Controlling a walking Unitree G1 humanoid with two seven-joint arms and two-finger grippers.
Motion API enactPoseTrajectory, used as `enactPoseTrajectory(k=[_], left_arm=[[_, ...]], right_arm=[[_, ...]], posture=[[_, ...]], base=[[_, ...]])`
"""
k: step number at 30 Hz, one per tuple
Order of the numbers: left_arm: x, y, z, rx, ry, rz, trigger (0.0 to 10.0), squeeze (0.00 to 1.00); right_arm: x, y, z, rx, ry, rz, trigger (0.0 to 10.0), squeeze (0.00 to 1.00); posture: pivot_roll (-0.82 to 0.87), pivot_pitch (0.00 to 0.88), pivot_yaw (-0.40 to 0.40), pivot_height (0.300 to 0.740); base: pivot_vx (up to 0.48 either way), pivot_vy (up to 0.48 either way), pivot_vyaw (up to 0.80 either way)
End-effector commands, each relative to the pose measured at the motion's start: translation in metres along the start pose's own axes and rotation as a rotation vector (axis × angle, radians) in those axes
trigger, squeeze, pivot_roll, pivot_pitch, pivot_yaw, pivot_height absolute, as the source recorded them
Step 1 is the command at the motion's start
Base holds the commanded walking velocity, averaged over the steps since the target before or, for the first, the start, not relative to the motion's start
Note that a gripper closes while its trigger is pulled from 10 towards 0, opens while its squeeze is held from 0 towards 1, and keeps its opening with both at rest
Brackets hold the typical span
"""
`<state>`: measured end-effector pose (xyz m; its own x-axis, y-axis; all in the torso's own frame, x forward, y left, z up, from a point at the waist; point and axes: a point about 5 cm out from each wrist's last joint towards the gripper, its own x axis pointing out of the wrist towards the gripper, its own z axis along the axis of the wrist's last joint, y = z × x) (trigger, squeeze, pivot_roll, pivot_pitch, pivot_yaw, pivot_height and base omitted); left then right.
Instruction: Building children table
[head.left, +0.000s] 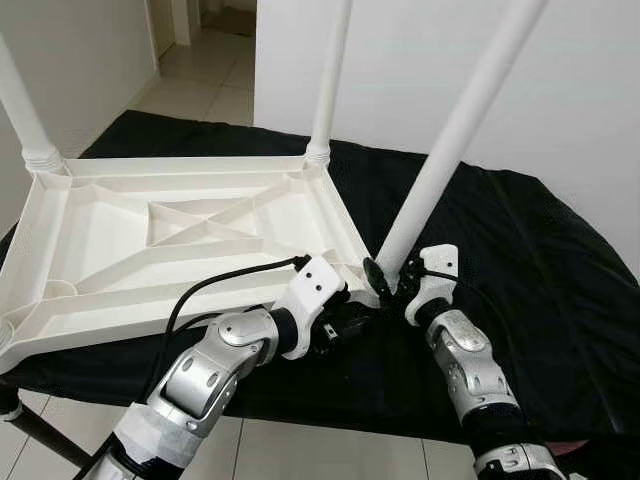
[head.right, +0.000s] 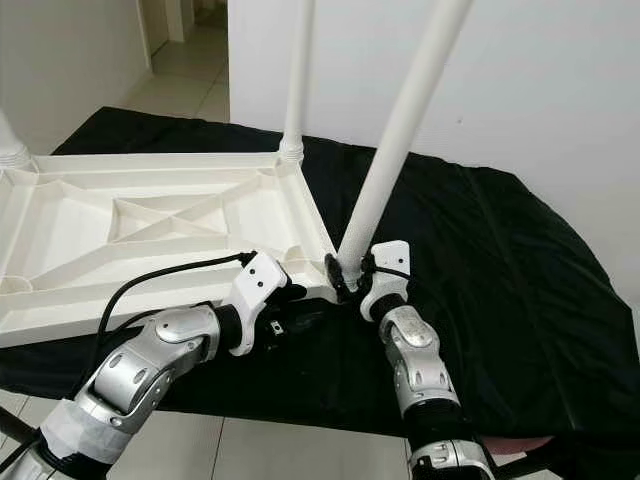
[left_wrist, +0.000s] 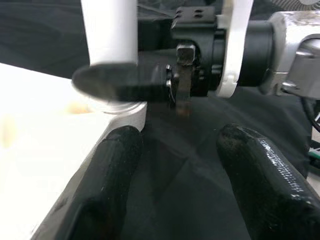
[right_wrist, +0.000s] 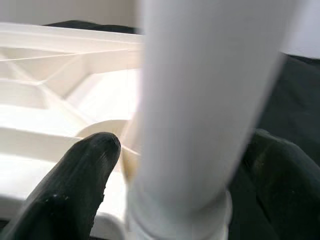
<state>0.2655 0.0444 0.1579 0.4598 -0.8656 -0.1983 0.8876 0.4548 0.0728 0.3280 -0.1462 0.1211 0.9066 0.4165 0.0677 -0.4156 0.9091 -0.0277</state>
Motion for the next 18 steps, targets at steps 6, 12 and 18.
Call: enactPoseTrajectory(k=[6, 12, 18], left_arm=[[-0.004, -0.003, 0.003, 0.013, -0.02, -0.043, 10.0, 0.0], [-0.008, -0.004, 0.004, 0.041, -0.031, -0.049, 10.0, 0.0], [-0.009, -0.006, 0.004, 0.049, -0.041, -0.043, 10.0, 0.0]], right_arm=[[0.013, 0.008, 0.001, -0.051, -0.006, 0.118, 10.0, 0.0], [0.022, 0.013, -0.002, -0.06, 0.015, 0.184, 10.0, 0.0], [0.026, 0.012, -0.007, -0.052, 0.044, 0.202, 7.3, 0.0]], posture=[[0.03, 0.0, -0.108, 0.74], [0.05, 0.0, -0.112, 0.74], [0.05, 0.0, -0.118, 0.74]], base=[[0.0, 0.0, 0.0], [0.0, 0.0, 0.0], [0.0, 0.0, 0.0]])
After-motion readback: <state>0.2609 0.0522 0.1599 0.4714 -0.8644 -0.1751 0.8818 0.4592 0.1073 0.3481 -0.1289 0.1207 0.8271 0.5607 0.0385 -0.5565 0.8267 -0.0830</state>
